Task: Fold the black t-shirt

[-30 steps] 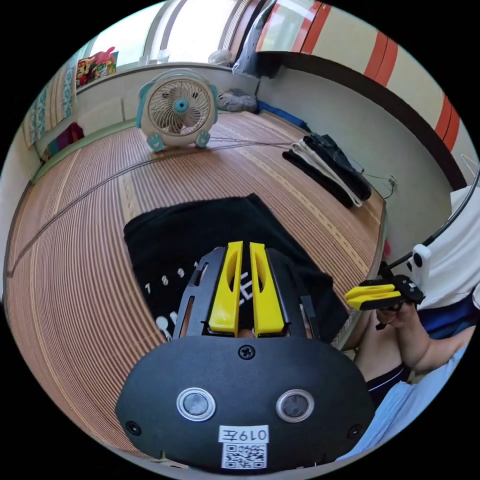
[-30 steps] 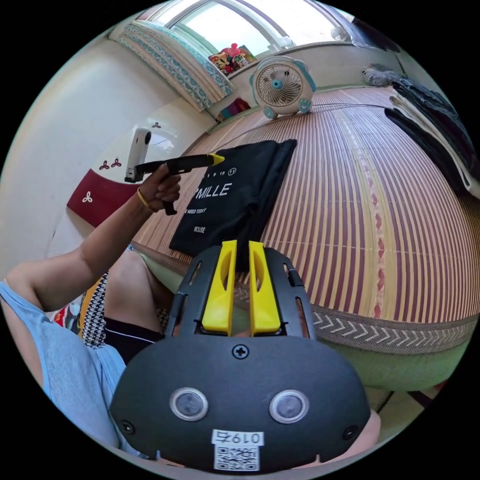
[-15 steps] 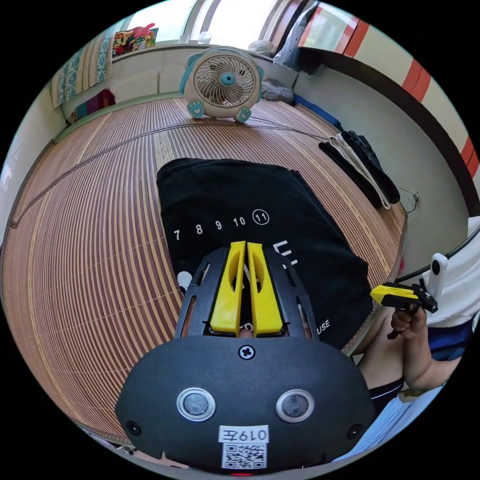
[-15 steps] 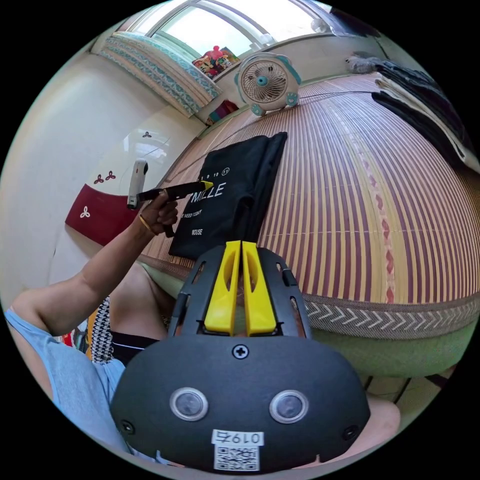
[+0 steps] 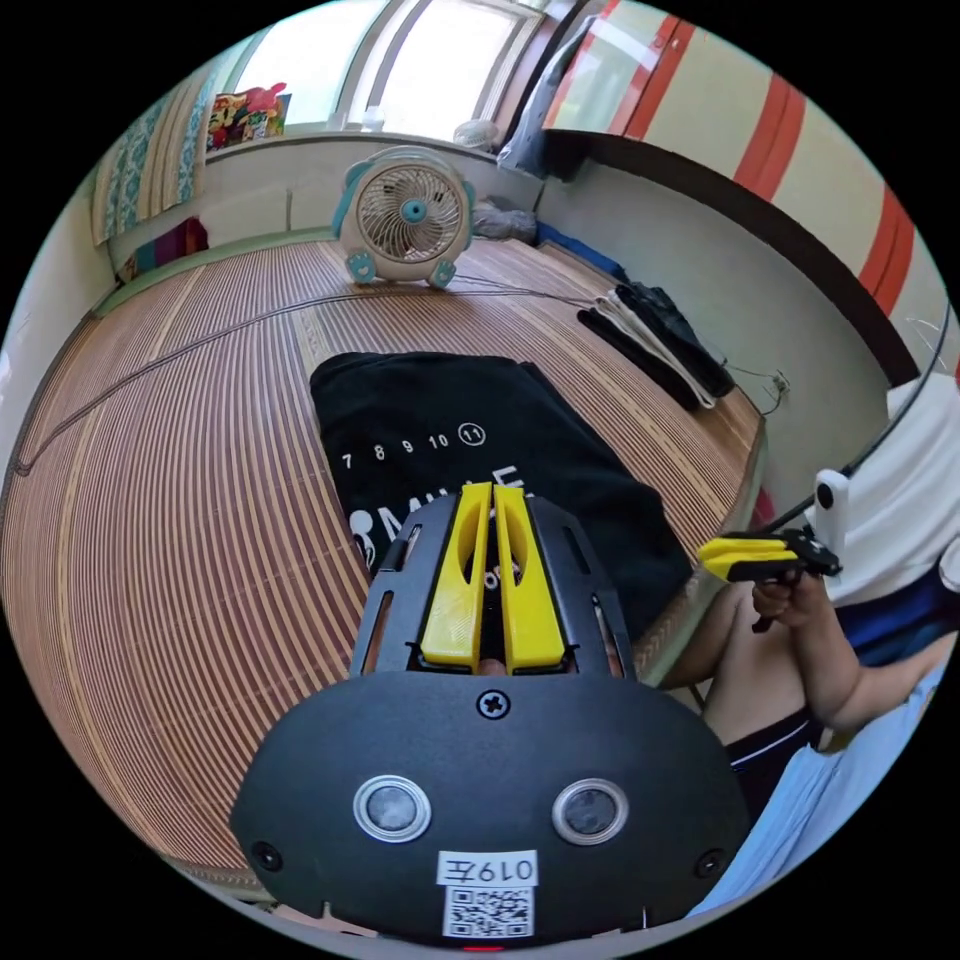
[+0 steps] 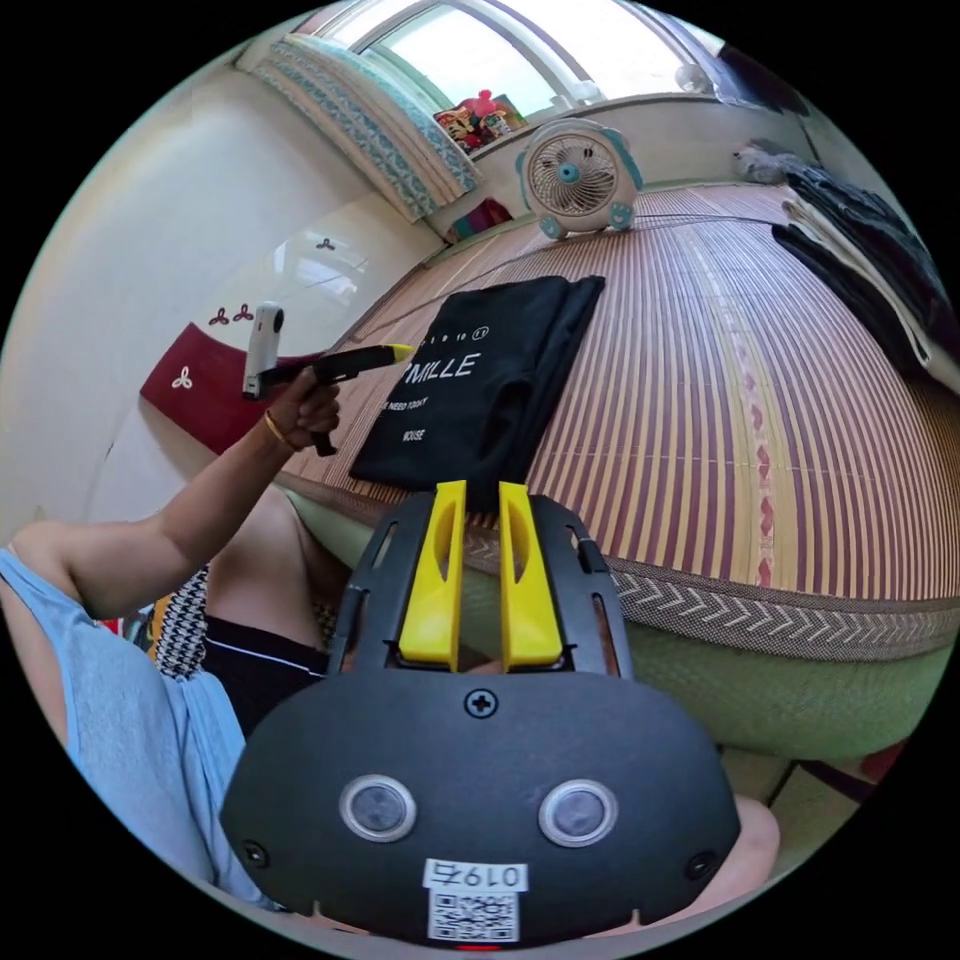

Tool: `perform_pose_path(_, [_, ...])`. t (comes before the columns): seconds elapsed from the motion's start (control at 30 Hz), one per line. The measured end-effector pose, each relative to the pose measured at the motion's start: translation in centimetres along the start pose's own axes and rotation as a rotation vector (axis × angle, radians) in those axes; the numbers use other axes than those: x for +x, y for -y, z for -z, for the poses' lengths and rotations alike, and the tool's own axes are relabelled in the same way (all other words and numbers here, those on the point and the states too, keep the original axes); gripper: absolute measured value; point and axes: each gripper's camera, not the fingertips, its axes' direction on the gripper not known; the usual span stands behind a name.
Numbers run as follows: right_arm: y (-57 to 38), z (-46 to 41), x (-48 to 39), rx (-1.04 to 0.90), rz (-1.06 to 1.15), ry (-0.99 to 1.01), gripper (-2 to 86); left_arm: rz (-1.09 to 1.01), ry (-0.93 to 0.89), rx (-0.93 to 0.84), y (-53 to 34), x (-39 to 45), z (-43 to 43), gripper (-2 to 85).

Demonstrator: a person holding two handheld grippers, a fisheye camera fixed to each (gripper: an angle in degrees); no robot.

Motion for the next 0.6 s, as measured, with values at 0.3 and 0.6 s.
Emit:
perform_pose_path(0.3, [1.2, -1.9, 2.2, -0.035, -0.072, 0.041, -0.2, 0.082, -0.004, -0.027, -7.4, -1.2, 3.8, 1.1])
perform_pose_path(0.6, [2.3, -1.3, 3.0, 0.041, -0.072, -0.041, 3.4, 0.276, -0.082, -0.046, -12.2, -4.7, 6.6, 1.9])
